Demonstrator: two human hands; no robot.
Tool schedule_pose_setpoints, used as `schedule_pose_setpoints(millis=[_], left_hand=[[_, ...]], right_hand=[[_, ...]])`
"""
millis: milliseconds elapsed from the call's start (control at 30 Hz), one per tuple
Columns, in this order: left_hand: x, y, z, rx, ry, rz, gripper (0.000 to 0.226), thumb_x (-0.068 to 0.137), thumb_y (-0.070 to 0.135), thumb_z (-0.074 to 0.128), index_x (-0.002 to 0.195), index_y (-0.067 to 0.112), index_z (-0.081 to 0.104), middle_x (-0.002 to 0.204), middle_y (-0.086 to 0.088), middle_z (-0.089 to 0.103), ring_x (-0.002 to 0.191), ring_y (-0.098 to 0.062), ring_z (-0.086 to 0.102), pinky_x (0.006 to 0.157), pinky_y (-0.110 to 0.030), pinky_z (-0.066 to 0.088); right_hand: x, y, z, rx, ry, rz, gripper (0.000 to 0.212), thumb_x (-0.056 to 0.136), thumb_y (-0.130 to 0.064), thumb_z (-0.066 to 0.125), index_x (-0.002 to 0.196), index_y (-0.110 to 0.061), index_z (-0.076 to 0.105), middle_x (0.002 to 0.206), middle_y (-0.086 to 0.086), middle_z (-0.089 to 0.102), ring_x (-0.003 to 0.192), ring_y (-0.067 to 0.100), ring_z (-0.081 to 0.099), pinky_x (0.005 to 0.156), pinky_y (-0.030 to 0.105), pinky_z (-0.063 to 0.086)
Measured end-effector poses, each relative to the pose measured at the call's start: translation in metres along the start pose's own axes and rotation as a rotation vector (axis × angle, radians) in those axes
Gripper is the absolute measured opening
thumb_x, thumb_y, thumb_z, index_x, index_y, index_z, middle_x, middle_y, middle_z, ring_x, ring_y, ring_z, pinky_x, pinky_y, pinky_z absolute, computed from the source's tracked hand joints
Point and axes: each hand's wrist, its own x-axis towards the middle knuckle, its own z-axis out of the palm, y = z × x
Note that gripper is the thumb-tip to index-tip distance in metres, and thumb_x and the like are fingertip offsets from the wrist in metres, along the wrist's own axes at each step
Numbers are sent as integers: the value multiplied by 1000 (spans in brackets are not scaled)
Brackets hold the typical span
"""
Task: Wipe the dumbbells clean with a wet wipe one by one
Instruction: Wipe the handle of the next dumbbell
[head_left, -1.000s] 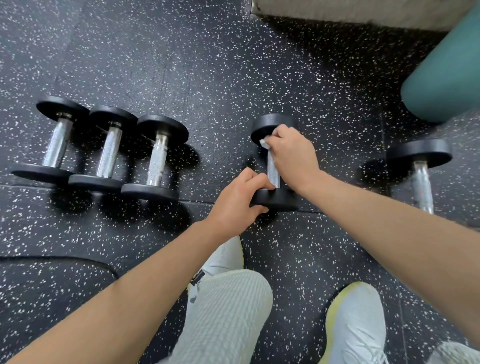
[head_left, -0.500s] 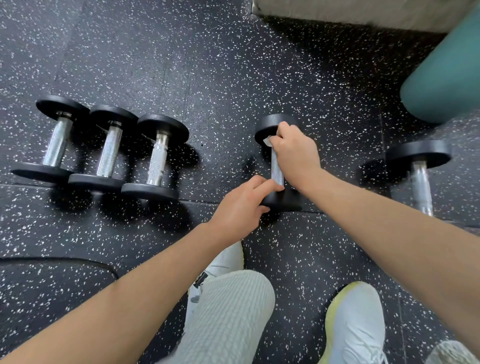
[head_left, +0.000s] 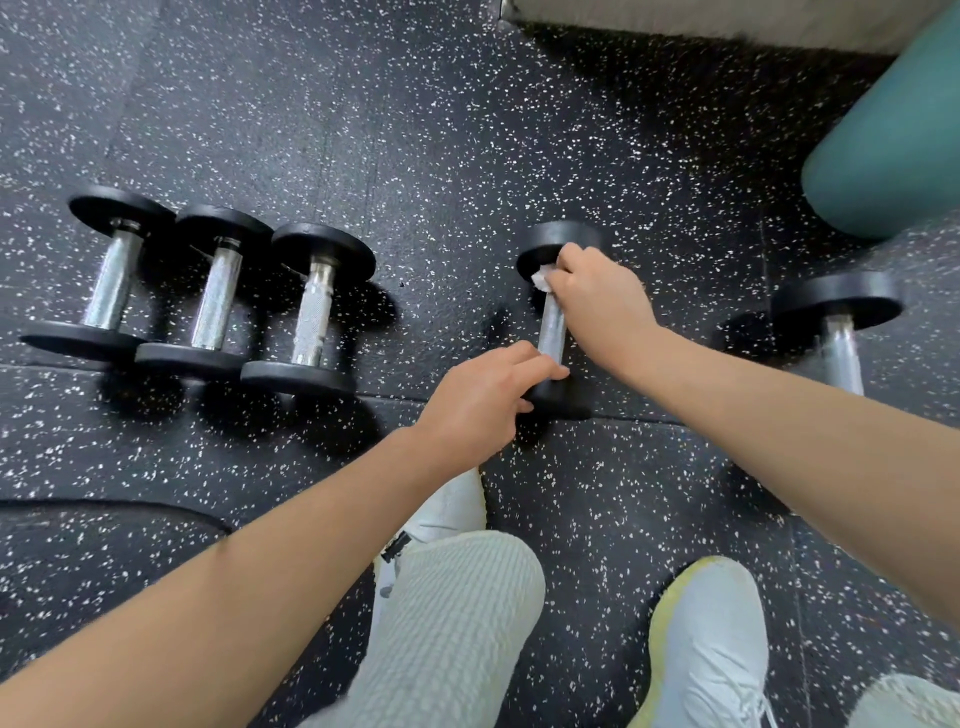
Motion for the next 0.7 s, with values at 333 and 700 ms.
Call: schedule_pose_setpoints(millis=[333, 700], left_hand=[[4, 4, 9, -11, 17, -59, 38, 94, 31, 73, 129, 27, 58, 116, 11, 62, 108, -17, 58, 85, -45, 53], [4, 10, 20, 83, 98, -57, 33, 93, 36, 72, 121, 21, 64, 104, 6, 60, 96, -20, 59, 68, -46, 55]], right_hand=[[-1, 22, -6, 173, -2, 0, 19, 96, -20, 60, 99, -13, 77, 99, 7, 59, 83, 31, 60, 66, 42, 51], [-26, 16, -17, 317, -101, -91, 16, 93, -20, 67, 103, -18, 79, 99, 0, 62, 85, 27, 64, 66, 35, 48]])
